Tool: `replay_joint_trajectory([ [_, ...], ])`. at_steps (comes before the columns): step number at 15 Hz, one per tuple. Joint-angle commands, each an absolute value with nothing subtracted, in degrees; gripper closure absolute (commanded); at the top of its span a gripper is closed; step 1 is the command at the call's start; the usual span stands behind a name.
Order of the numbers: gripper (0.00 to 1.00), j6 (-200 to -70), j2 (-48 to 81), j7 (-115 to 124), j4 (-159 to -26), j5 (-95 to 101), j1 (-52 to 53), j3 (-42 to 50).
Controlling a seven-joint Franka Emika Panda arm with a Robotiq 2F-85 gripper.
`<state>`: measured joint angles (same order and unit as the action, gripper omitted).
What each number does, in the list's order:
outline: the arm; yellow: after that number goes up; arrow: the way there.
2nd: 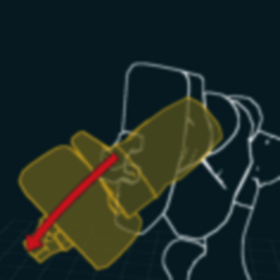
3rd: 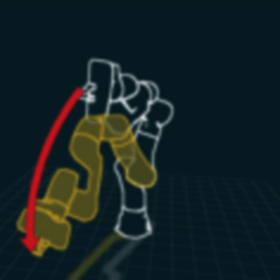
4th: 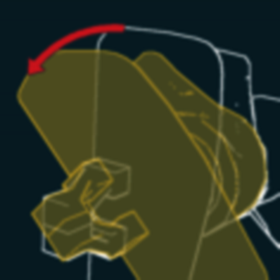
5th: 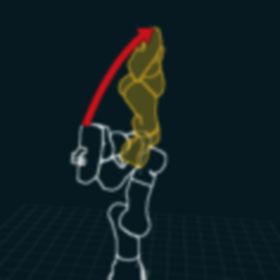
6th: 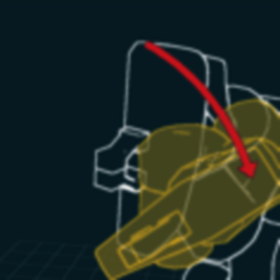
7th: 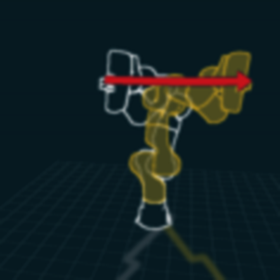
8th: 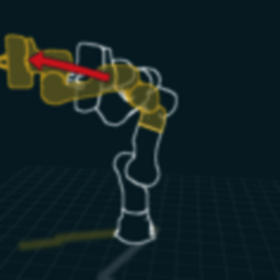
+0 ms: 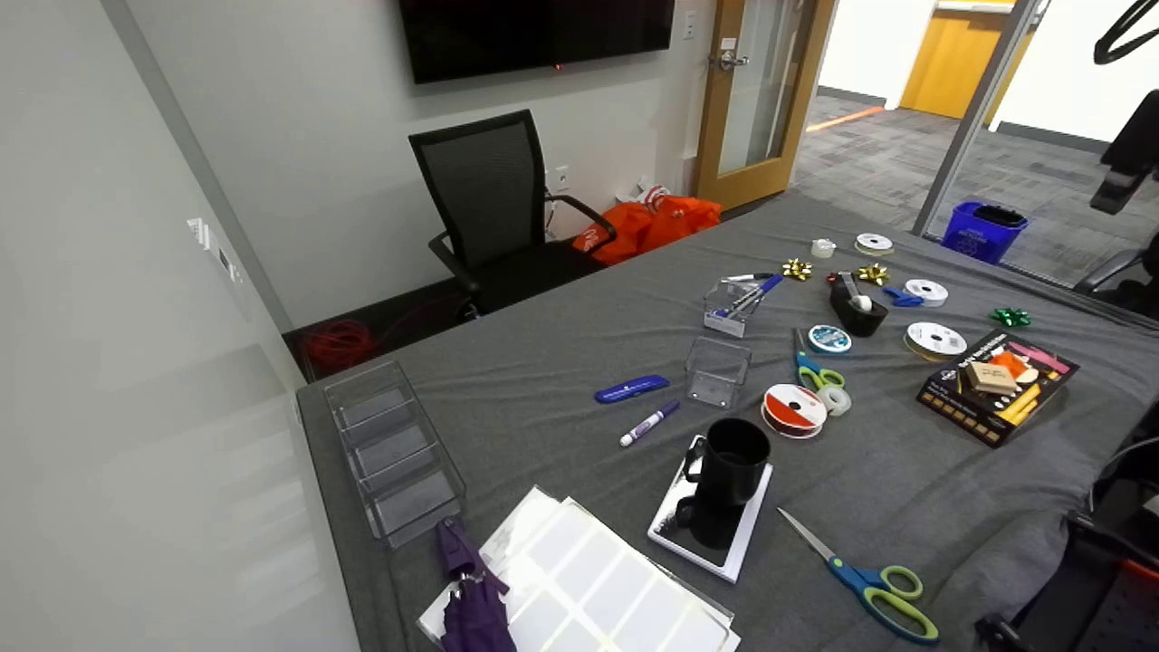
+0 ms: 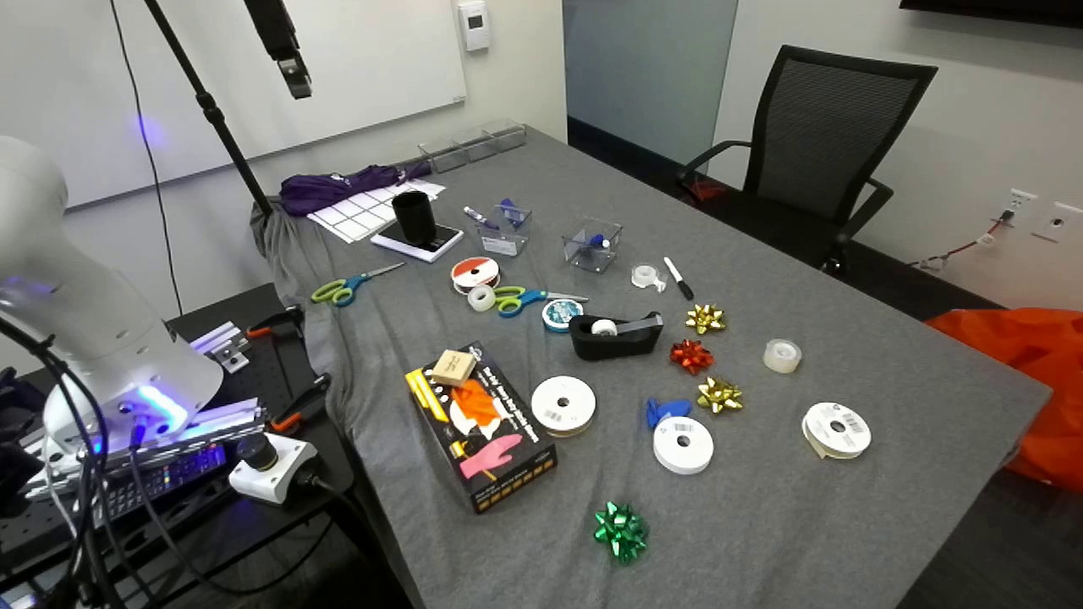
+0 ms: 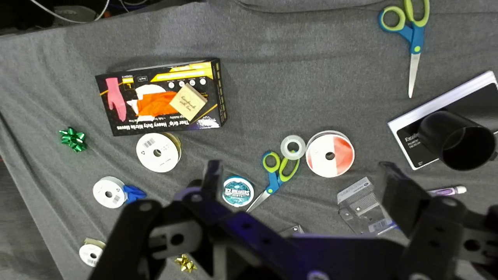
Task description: Pick up the green gift bow and put it in the clear square container next to the red ribbon tape
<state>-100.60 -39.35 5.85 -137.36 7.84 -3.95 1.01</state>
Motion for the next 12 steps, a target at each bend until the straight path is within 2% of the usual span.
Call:
replay_joint_trajectory([
  [1,0.00,-102.89,-37.81,11.76,-138.09,6.94,-6.09,1.06],
  [12,0.00,-117.69,-30.89,17.16,-140.65,2.98,-12.72,8.97],
])
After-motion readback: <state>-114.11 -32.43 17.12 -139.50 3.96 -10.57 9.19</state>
